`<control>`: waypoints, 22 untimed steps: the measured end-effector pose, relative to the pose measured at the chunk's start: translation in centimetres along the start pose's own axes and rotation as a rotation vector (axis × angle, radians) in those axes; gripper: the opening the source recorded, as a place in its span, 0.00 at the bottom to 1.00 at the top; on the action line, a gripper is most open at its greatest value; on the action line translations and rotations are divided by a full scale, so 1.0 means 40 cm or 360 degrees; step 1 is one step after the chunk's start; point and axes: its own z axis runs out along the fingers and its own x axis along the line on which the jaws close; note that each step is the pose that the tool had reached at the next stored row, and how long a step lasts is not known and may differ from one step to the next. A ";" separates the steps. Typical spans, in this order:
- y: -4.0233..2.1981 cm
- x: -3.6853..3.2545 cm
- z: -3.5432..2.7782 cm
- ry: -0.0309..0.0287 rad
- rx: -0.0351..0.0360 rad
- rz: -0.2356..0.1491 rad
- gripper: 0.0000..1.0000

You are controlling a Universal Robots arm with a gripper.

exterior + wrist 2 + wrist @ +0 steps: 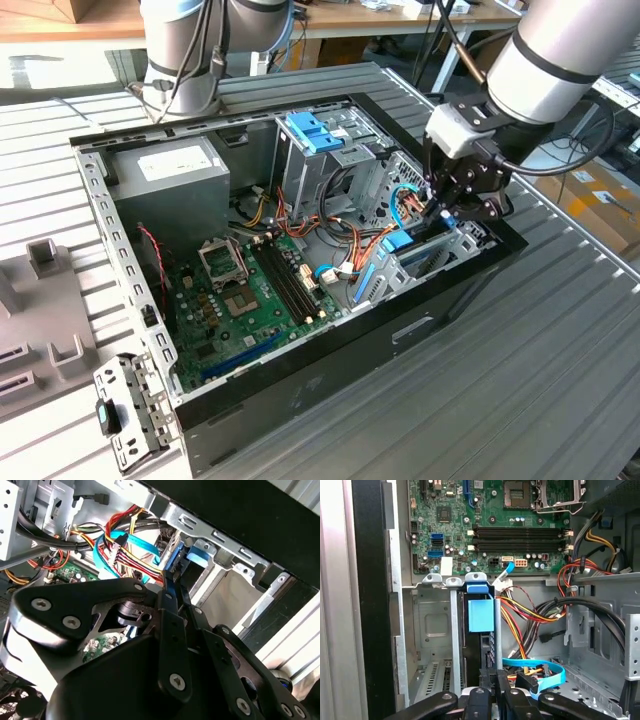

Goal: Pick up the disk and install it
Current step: 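Insert the first disk wire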

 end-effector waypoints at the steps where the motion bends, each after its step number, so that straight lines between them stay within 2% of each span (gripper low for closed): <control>1: -0.003 -0.001 0.000 -0.00001 0.0000 0.0000 0.17; 8: -0.007 -0.002 0.000 0.00002 0.0000 0.0000 0.17; 22: -0.001 0.011 -0.001 0.00002 0.0000 0.0000 0.17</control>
